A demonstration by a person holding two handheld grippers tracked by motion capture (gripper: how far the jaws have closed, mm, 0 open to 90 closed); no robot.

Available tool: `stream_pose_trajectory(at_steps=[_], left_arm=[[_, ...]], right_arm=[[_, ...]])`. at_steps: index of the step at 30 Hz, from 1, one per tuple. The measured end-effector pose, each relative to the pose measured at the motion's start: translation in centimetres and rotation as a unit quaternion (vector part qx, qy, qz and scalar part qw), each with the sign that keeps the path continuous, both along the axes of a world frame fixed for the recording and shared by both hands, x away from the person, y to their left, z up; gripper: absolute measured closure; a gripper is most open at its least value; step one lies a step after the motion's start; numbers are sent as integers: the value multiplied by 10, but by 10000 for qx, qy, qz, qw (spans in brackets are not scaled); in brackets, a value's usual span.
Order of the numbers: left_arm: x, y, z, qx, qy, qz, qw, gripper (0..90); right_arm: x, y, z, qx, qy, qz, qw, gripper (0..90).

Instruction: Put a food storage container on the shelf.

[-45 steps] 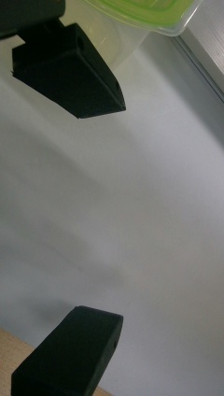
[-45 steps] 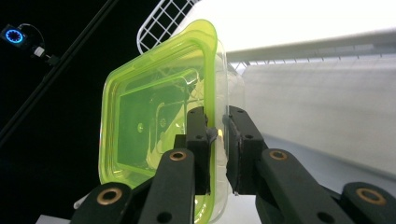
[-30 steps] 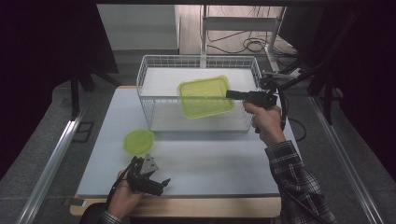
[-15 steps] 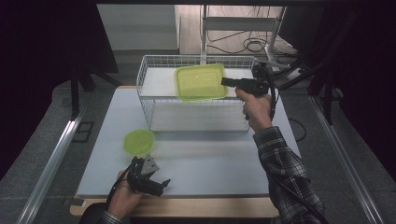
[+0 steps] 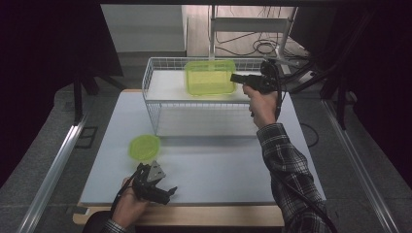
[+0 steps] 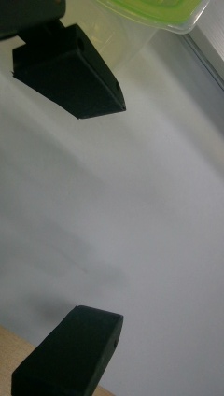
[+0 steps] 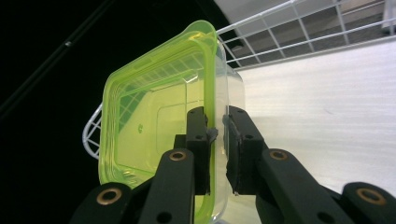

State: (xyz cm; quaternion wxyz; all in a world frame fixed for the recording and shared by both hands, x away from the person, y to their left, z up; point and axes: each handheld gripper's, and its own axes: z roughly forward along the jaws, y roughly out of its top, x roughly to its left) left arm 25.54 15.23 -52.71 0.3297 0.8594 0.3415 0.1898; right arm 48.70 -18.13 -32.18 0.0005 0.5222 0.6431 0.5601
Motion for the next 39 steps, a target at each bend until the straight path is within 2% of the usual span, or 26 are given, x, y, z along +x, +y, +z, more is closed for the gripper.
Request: stream_pose_trajectory(at_steps=[7,12,15,20,27,28,32,35,39], left_arm=[[0,0,0,17,14,-5,10000,24],[0,-1,-1,53,20,-14,10000,24],[0,-1,-1,64,32,-19,10000,24],[0,-1,-2,94,34,-20,9999,24],[0,-1,-2,126,40,-28,9999,24],[0,-1,-2,127,42,-29,9999,24],[0,-2,-2,126,54,-29,9999,24],[0,-2,-2,125,55,-25,9999,24],[0,-1,-2,126,49,-20,9999,24]], right_arm=[[2,1,-3,-84,-53,-47,9999,787],[2,4,-3,-440,-167,-149,9988,736],[3,5,-3,-502,-209,-165,9984,730],[5,8,-1,-809,-311,-212,9960,707],[11,9,-3,-856,-276,-224,9957,660],[12,10,-3,-874,-279,-213,9956,629],[13,13,0,-1262,-453,-264,9906,606],[13,14,1,-1339,-486,-260,9895,587],[13,13,1,-1327,-491,-249,9896,539]])
